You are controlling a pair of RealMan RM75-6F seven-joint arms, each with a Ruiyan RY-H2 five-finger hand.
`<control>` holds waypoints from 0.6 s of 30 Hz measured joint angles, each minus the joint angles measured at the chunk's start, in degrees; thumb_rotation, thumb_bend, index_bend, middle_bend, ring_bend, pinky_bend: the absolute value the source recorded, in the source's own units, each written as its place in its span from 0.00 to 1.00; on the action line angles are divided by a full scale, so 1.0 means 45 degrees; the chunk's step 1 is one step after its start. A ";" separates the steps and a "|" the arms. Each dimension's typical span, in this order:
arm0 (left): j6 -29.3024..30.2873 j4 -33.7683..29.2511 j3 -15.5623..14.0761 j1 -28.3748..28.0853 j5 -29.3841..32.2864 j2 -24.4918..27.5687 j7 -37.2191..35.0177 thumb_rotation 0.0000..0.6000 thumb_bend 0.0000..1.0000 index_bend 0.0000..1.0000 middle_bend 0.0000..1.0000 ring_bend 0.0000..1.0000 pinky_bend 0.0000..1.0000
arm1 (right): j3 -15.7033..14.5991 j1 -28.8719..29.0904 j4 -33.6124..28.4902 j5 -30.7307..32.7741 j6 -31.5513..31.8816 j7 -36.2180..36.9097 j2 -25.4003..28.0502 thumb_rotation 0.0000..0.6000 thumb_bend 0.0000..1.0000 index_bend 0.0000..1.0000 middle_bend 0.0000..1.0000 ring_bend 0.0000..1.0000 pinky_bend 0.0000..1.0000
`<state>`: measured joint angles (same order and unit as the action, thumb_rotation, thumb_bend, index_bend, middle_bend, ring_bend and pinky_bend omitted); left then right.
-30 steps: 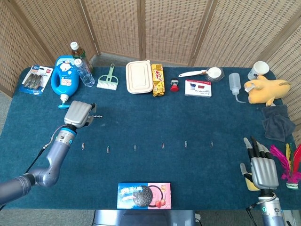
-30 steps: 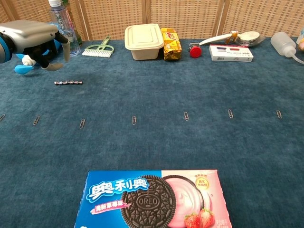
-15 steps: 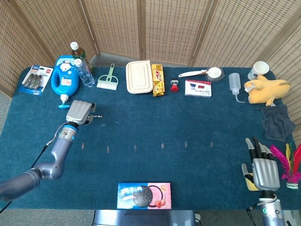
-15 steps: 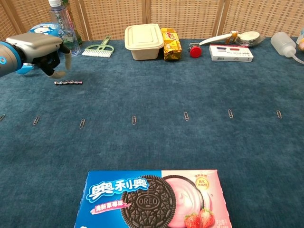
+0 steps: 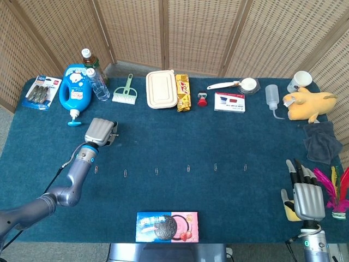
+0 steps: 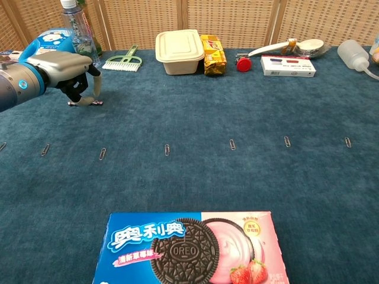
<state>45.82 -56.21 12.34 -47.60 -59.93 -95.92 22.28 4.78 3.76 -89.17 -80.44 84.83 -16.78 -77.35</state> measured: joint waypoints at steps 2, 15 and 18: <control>-0.0016 0.0077 -0.0028 -0.0010 -0.0011 -0.0037 -0.0025 1.00 0.69 0.47 0.84 0.83 0.86 | -0.0011 -0.0040 0.0010 0.0034 0.0025 0.0021 0.0006 1.00 0.43 0.00 0.07 0.13 0.17; -0.0256 0.0480 -0.0080 -0.0201 -0.0049 -0.0240 -0.0165 1.00 0.69 0.46 0.83 0.83 0.86 | -0.0047 -0.0166 0.0034 -0.0059 0.0237 0.0139 0.0040 1.00 0.43 0.00 0.07 0.13 0.17; -0.0369 0.0599 -0.0097 -0.0262 0.0001 -0.0346 -0.0124 1.00 0.69 0.46 0.83 0.83 0.86 | -0.0049 -0.0202 0.0047 -0.0024 0.0260 0.0156 0.0035 1.00 0.43 0.00 0.07 0.13 0.17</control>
<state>44.16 -53.52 11.90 -48.78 -59.92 -97.48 21.73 4.56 2.85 -88.96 -80.55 86.00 -16.08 -77.20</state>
